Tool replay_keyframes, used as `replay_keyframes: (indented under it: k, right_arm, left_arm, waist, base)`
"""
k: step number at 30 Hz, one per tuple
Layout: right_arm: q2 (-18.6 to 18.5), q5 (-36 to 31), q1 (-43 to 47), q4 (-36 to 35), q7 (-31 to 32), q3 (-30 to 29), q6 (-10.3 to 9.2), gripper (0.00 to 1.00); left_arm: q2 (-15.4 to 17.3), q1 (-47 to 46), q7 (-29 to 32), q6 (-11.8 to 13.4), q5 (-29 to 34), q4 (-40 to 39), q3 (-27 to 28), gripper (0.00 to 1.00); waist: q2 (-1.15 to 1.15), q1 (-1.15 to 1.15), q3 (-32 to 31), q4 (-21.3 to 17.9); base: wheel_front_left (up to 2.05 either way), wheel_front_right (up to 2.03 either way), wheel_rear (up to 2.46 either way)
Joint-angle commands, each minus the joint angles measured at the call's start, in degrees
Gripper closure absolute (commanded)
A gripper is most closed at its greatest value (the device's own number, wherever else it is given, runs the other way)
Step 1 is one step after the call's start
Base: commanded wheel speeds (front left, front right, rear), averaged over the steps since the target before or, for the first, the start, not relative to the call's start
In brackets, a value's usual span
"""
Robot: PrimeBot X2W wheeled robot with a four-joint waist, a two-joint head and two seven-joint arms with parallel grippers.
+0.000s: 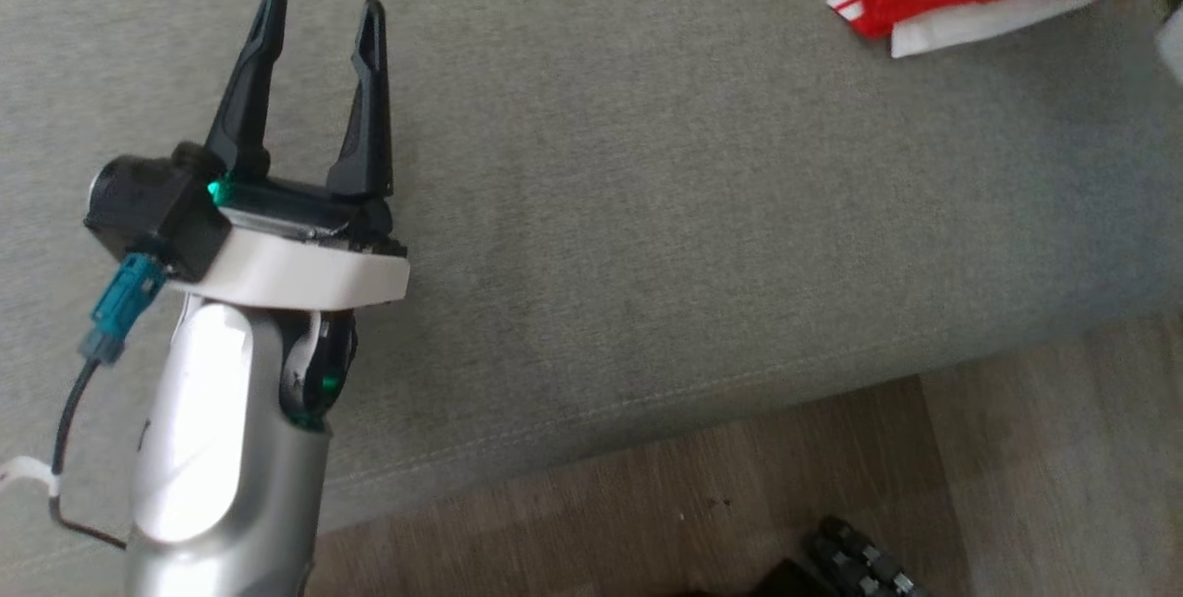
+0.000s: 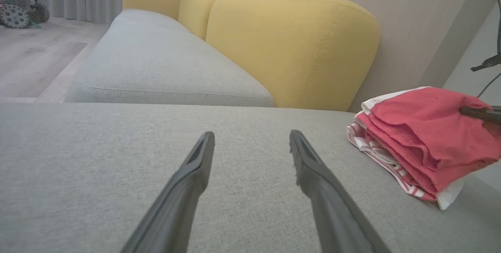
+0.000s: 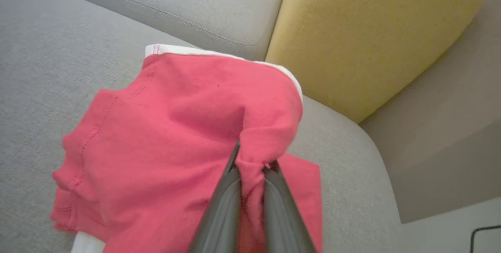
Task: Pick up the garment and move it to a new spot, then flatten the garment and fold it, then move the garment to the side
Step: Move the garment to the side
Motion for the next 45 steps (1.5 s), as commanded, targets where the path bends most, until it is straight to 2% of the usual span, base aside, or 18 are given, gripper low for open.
replay_keyframes:
  k: [1,11,12,13,23,29,37,44,45]
  right_arm:
    - [-2.41,0.75,-0.57,-1.27,-0.08,-1.66,0.24,1.00]
    - [-1.23,-0.62,-0.17,-0.67,2.94,-5.63,0.24,1.00]
    - [-1.18,-0.92,-0.12,-0.56,2.93,-6.25,0.24,0.63]
    - [-1.12,-1.32,0.00,-0.54,2.86,-6.77,0.24,0.00]
    - [0.46,-2.24,1.55,-2.52,2.65,-11.10,0.24,0.00]
    - [3.79,-3.48,2.27,-6.41,1.53,-13.65,0.24,0.00]
    - [13.74,-5.66,7.68,-10.68,-3.35,-17.62,0.24,0.00]
    - [21.21,-9.09,17.74,-12.29,-8.53,-22.43,0.24,0.00]
    - [23.42,-10.68,20.74,-12.34,-9.91,-24.28,0.24,0.00]
  left_arm:
    - [0.56,-1.55,-0.29,-0.26,0.64,-2.01,1.65,0.00]
    - [0.56,-3.08,-0.29,-0.91,1.02,-1.80,1.10,0.00]
    - [0.56,-3.18,-0.29,-0.94,0.96,-1.73,1.10,0.00]
    - [0.56,-3.24,-0.29,-0.97,0.87,-1.65,1.17,0.00]
    - [0.56,-2.51,-0.29,-1.14,-0.43,-0.68,1.66,0.00]
    - [0.56,-1.12,-0.29,-0.50,-2.15,-0.46,1.20,0.00]
    - [0.56,3.90,-0.29,0.94,-2.64,1.00,1.10,0.00]
    - [0.56,8.41,-0.29,1.97,-1.63,2.47,0.41,0.00]
    - [0.56,9.83,-0.29,2.40,-1.65,2.57,0.36,0.00]
  waist:
    - [0.00,0.00,1.29,-1.28]
    - [0.00,0.00,3.69,-2.30]
    - [0.00,0.00,3.83,-2.20]
    - [0.00,0.00,3.94,-2.09]
    - [0.00,0.00,1.52,-0.85]
    - [0.00,0.00,-3.69,1.59]
    - [0.00,0.00,-11.89,6.07]
    - [0.00,0.00,-17.22,9.79]
    - [0.00,0.00,-18.44,10.49]
  base:
    - [0.00,0.00,0.00]
    - [0.00,0.00,0.00]
    - [0.00,0.00,0.00]
    - [0.00,0.00,0.00]
    - [0.00,0.00,0.00]
    - [0.00,0.00,0.00]
    - [0.00,0.00,0.00]
    - [0.00,0.00,0.00]
    - [0.00,0.00,0.00]
